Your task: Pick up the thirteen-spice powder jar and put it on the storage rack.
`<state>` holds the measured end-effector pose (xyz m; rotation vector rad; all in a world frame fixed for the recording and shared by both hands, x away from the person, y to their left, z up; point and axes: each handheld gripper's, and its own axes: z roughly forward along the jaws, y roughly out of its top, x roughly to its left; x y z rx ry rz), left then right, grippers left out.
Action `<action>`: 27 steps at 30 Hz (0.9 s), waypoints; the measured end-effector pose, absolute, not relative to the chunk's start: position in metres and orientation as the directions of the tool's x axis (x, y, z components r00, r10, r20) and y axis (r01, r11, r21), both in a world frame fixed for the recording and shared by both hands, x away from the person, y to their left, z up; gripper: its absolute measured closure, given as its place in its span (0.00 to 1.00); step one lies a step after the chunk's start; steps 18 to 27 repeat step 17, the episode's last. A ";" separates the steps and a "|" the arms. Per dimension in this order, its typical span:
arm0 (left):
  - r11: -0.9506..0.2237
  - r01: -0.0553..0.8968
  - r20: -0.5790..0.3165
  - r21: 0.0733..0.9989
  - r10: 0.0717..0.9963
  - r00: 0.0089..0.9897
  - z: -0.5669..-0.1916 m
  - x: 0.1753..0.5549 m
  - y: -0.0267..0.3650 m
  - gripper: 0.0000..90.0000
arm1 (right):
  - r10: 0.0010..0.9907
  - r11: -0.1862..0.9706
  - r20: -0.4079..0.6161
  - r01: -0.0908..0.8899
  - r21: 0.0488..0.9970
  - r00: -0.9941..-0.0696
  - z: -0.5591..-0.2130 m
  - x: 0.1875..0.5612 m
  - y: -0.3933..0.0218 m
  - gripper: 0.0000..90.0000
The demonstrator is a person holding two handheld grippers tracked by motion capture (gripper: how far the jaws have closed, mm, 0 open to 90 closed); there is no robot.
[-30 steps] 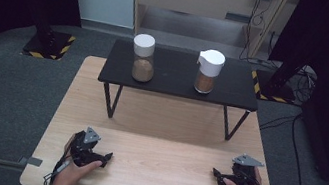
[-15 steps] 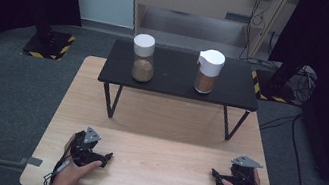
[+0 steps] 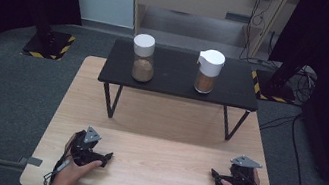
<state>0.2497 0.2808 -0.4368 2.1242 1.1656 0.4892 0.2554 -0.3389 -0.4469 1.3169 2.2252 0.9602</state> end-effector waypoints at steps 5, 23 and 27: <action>-0.387 0.600 0.011 0.700 0.846 0.533 -0.437 0.250 0.281 0.00 | 0.874 0.326 0.018 0.612 0.720 -0.486 -0.447 0.255 -0.339 0.03; -0.386 0.600 0.011 0.700 0.846 0.532 -0.437 0.250 0.281 0.00 | 0.877 0.323 0.017 0.616 0.719 -0.480 -0.447 0.254 -0.337 0.02; -0.386 0.600 0.011 0.700 0.846 0.532 -0.437 0.250 0.281 0.00 | 0.877 0.323 0.017 0.616 0.719 -0.480 -0.447 0.254 -0.337 0.02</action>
